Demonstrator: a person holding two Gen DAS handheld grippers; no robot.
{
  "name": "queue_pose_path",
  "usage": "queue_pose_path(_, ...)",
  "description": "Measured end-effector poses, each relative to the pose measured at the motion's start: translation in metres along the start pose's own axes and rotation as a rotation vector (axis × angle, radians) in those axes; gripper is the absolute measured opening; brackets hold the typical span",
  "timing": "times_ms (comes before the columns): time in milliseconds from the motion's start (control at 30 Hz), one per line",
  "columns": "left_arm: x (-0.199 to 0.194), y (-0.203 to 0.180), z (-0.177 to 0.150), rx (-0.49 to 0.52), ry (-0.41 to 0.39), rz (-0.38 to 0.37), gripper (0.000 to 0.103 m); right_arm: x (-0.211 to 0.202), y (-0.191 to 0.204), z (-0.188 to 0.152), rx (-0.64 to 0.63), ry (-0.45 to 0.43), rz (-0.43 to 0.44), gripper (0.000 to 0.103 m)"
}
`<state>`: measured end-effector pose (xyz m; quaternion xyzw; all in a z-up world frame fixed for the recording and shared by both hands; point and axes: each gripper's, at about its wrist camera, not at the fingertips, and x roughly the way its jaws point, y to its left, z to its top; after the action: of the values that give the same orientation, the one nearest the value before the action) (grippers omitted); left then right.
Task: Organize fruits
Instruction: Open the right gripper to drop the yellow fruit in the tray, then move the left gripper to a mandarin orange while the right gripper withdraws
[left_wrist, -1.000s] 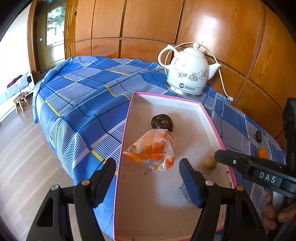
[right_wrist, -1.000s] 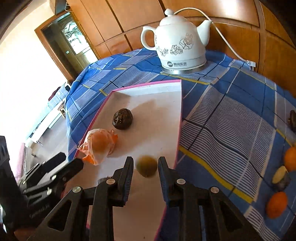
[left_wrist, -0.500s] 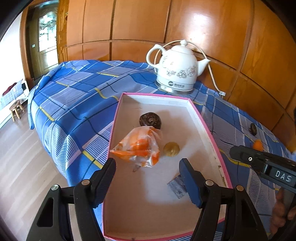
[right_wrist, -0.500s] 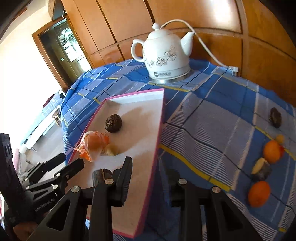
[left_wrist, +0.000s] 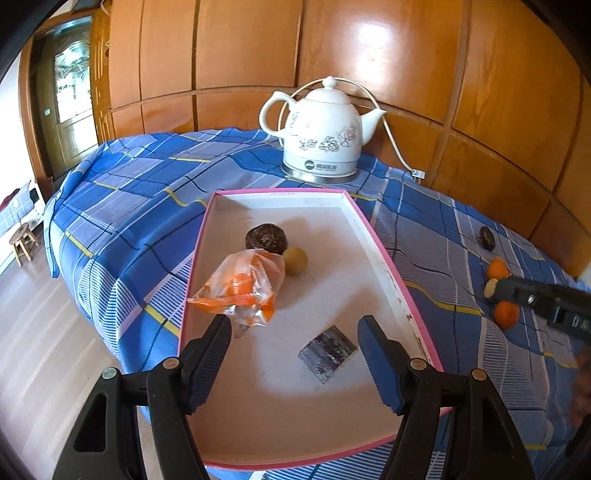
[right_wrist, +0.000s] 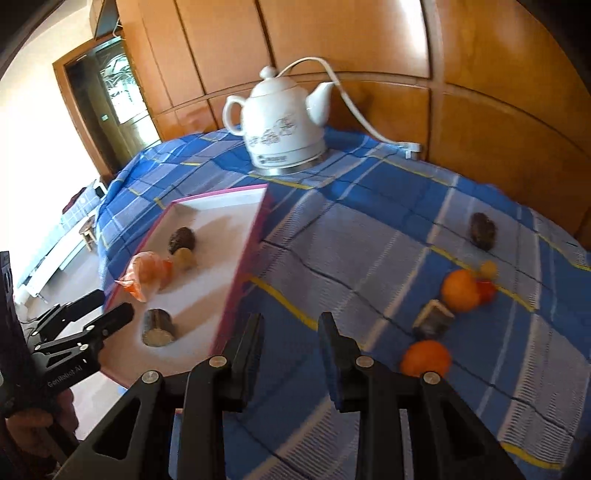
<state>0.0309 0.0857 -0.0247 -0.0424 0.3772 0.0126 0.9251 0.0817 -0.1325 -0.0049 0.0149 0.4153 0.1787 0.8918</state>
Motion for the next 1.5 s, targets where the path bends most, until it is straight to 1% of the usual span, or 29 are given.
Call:
queue_pose_path(333, 0.000, -0.012, -0.002, 0.024, 0.015, -0.021, 0.071, -0.028, -0.047, -0.004, 0.001, -0.013, -0.110, 0.030)
queue_pose_path(700, 0.000, -0.034, -0.003, 0.085, 0.027, -0.056, 0.071, -0.059, -0.119, -0.009, 0.036, -0.006, -0.268, 0.030)
queue_pose_path(800, 0.000, -0.042, -0.002, 0.109, 0.033, -0.067, 0.071, -0.064, -0.142, -0.014, 0.064, 0.002, -0.314, 0.031)
queue_pose_path(867, -0.002, -0.050, 0.000, 0.131, 0.030, -0.084, 0.071, -0.066, -0.154, -0.018, 0.082, 0.006, -0.339, 0.034)
queue_pose_path(933, -0.004, -0.056, 0.001, 0.146, 0.031, -0.099, 0.071, -0.066, -0.168, -0.023, 0.125, 0.010, -0.354, 0.034)
queue_pose_path(1033, -0.005, -0.070, 0.003, 0.176, 0.039, -0.133, 0.071, -0.064, -0.186, -0.030, 0.197, 0.018, -0.349, 0.034)
queue_pose_path(1100, -0.003, -0.081, 0.004, 0.188, 0.069, -0.170, 0.071, -0.064, -0.193, -0.031, 0.233, 0.031, -0.360, 0.034)
queue_pose_path(1167, 0.001, -0.093, 0.007, 0.198, 0.096, -0.208, 0.071, -0.065, -0.195, -0.031, 0.248, 0.027, -0.354, 0.034)
queue_pose_path(1233, 0.004, -0.110, 0.009, 0.217, 0.115, -0.249, 0.071, -0.067, -0.196, -0.031, 0.264, 0.022, -0.342, 0.034)
queue_pose_path(1333, 0.009, -0.143, 0.011, 0.268, 0.139, -0.331, 0.071, -0.070, -0.193, -0.029, 0.266, 0.012, -0.319, 0.034)
queue_pose_path(1433, 0.020, -0.177, 0.012, 0.311, 0.186, -0.406, 0.072, -0.072, -0.190, -0.027, 0.267, 0.003, -0.302, 0.034)
queue_pose_path(1500, 0.029, -0.196, 0.014, 0.329, 0.205, -0.425, 0.073, -0.073, -0.188, -0.026, 0.265, -0.005, -0.293, 0.034)
